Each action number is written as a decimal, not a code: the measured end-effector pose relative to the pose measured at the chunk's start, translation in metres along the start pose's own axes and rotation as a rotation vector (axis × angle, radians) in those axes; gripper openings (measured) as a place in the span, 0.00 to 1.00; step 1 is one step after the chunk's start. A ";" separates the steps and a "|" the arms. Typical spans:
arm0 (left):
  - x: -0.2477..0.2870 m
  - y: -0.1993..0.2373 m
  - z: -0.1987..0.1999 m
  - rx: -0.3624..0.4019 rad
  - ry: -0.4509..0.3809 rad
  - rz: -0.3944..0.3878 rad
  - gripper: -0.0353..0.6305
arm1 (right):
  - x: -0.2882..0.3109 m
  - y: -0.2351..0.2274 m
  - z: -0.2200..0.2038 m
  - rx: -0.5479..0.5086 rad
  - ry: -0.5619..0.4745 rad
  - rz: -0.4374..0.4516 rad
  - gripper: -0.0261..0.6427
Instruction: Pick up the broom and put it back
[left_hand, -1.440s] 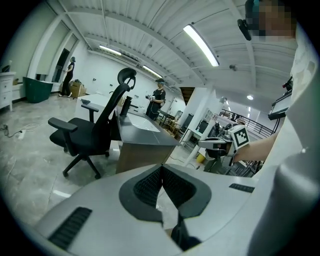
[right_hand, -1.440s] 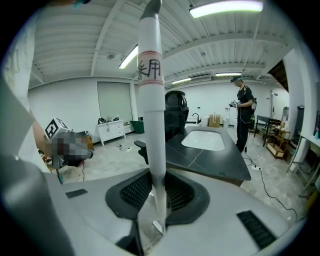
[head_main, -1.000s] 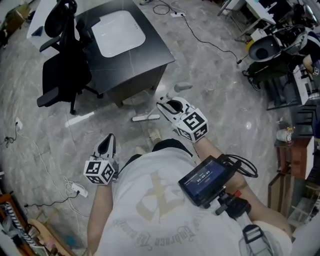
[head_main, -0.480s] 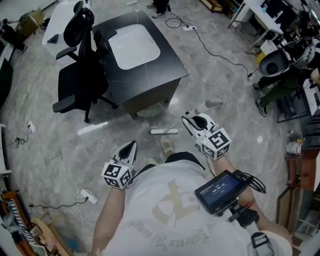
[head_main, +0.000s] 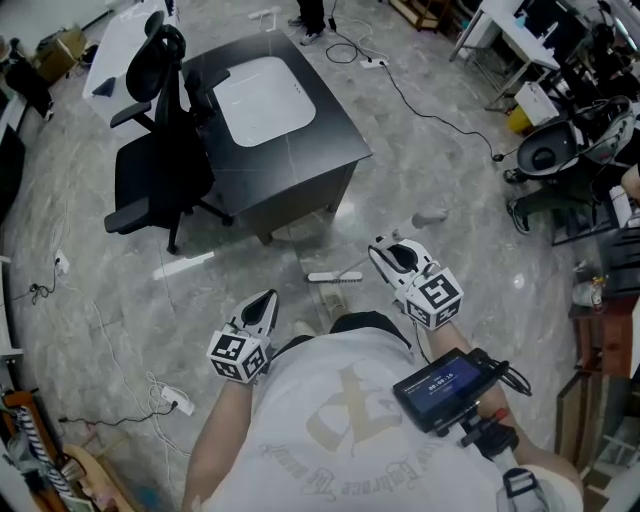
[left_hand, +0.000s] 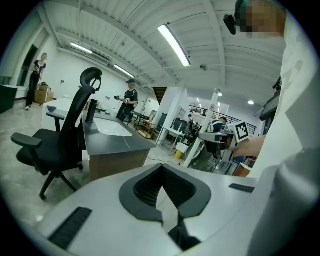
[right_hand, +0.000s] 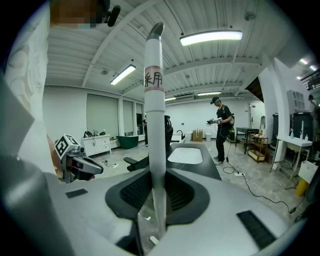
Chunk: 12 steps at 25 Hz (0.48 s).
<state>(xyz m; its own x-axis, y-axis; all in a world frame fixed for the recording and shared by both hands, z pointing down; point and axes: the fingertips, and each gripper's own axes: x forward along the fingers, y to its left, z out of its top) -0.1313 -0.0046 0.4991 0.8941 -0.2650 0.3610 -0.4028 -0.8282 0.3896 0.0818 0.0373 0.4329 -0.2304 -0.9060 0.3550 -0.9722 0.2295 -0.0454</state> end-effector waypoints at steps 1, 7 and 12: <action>0.000 0.000 -0.001 0.001 0.002 0.006 0.07 | -0.002 0.000 -0.001 0.000 0.001 -0.003 0.18; -0.006 0.004 -0.002 -0.012 -0.017 0.079 0.07 | -0.009 0.002 -0.006 -0.017 0.010 -0.017 0.18; -0.015 0.010 -0.008 -0.043 -0.029 0.123 0.07 | -0.010 0.004 -0.013 -0.027 0.029 -0.026 0.18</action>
<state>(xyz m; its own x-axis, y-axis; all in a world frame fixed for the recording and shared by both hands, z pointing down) -0.1507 -0.0049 0.5045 0.8423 -0.3784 0.3838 -0.5175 -0.7669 0.3796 0.0806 0.0520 0.4408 -0.2038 -0.9013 0.3823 -0.9763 0.2162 -0.0106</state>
